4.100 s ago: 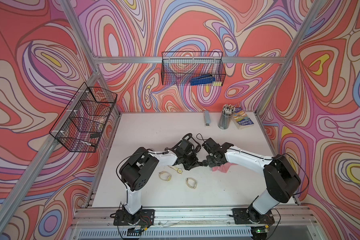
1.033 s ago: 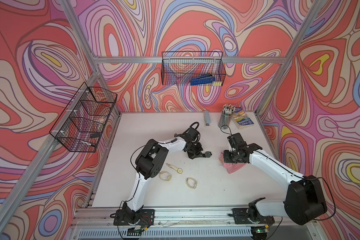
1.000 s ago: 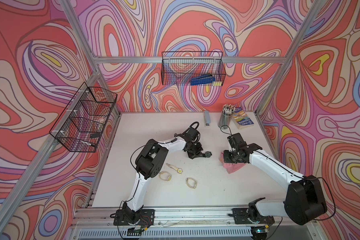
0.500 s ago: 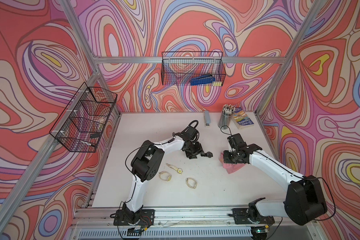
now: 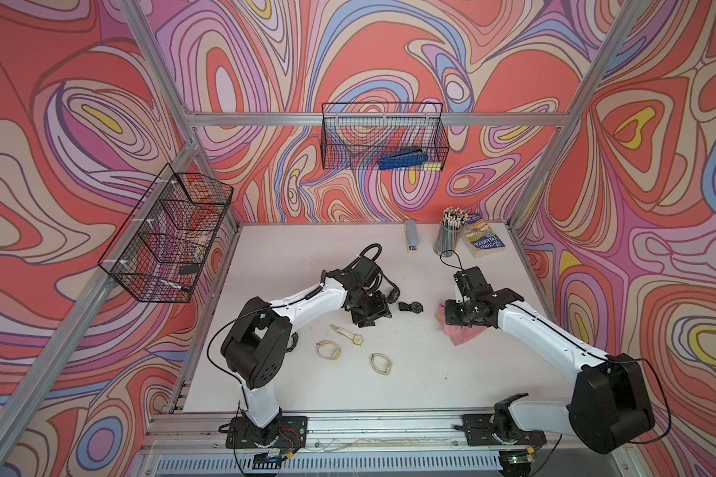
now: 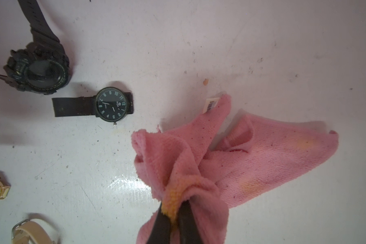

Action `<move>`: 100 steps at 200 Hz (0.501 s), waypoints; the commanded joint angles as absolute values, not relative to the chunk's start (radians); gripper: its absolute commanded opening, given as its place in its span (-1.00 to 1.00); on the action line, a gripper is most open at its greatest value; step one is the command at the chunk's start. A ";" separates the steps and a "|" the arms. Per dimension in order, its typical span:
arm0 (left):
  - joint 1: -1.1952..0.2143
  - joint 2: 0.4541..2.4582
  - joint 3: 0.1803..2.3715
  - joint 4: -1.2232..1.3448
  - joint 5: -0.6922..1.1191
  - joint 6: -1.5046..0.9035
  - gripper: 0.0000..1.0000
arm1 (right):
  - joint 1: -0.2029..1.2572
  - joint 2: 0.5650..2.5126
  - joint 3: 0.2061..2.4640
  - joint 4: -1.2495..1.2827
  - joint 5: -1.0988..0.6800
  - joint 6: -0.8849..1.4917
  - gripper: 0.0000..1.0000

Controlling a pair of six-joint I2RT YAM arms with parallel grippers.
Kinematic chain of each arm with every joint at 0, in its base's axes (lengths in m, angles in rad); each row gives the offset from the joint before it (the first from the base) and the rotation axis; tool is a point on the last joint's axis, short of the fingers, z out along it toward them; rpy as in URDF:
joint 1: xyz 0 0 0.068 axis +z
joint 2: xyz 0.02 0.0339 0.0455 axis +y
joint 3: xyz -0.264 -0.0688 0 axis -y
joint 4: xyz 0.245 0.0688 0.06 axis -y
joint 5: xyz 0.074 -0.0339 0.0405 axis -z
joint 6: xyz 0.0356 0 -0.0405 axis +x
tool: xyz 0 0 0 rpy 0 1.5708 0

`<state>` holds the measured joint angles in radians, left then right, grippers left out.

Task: Wipe the watch dial
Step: Pick up the watch at the center of the board.

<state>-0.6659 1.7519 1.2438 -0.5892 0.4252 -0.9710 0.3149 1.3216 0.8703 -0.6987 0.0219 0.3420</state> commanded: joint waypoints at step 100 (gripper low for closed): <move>-0.761 1.763 1.164 -0.787 0.391 -0.831 -0.21 | 0.316 1.322 0.822 -0.617 -0.011 0.343 -1.00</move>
